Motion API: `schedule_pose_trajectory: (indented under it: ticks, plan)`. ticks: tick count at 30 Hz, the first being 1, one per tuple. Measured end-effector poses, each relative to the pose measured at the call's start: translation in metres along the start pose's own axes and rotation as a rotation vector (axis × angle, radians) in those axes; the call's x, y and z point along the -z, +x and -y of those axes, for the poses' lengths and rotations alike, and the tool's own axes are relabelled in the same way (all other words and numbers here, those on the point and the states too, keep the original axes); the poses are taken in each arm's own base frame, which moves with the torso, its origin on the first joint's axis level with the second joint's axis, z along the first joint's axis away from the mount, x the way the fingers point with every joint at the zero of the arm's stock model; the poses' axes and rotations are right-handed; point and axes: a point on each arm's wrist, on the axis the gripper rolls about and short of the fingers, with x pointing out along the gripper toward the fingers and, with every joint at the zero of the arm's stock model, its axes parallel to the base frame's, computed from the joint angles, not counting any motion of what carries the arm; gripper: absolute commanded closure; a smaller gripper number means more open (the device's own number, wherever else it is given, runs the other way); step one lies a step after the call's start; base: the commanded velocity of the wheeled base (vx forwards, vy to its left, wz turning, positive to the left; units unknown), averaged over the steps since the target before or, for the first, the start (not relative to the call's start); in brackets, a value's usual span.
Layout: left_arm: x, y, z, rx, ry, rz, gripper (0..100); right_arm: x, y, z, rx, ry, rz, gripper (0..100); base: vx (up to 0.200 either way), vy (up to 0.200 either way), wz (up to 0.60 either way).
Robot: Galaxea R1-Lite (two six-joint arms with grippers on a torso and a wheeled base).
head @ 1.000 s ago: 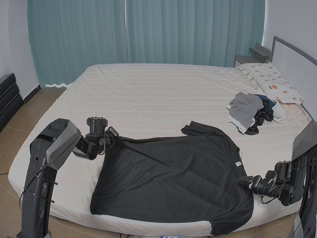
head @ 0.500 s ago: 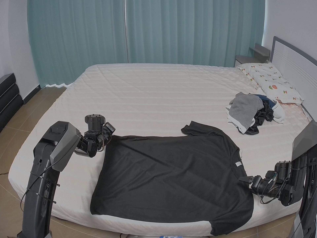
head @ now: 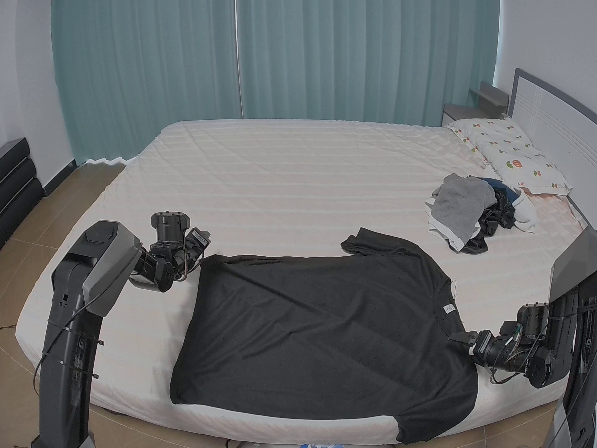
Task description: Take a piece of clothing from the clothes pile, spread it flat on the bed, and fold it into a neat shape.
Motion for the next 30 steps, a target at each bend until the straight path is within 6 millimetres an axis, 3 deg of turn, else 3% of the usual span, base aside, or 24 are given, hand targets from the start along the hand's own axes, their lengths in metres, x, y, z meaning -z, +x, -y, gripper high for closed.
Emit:
schedule_pose_trajectory:
  ticks: [19, 20, 30]
  plan:
    - [0.011, -0.006, -0.010, -0.006, 0.094, -0.150, 0, 0.000, 0.000, 0.000, 0.000, 0.000, 0.000, 0, 0.000, 0.000, 0.00]
    - [0.012, -0.006, -0.010, -0.004, 0.102, -0.150, 100, 0.000, 0.000, 0.000, 0.000, 0.000, 0.000, 0, 0.000, 0.000, 0.00]
    - [0.018, 0.002, -0.009, -0.002, 0.113, -0.137, 100, 0.000, 0.000, 0.000, 0.000, 0.000, 0.000, 0, 0.000, 0.000, 0.00]
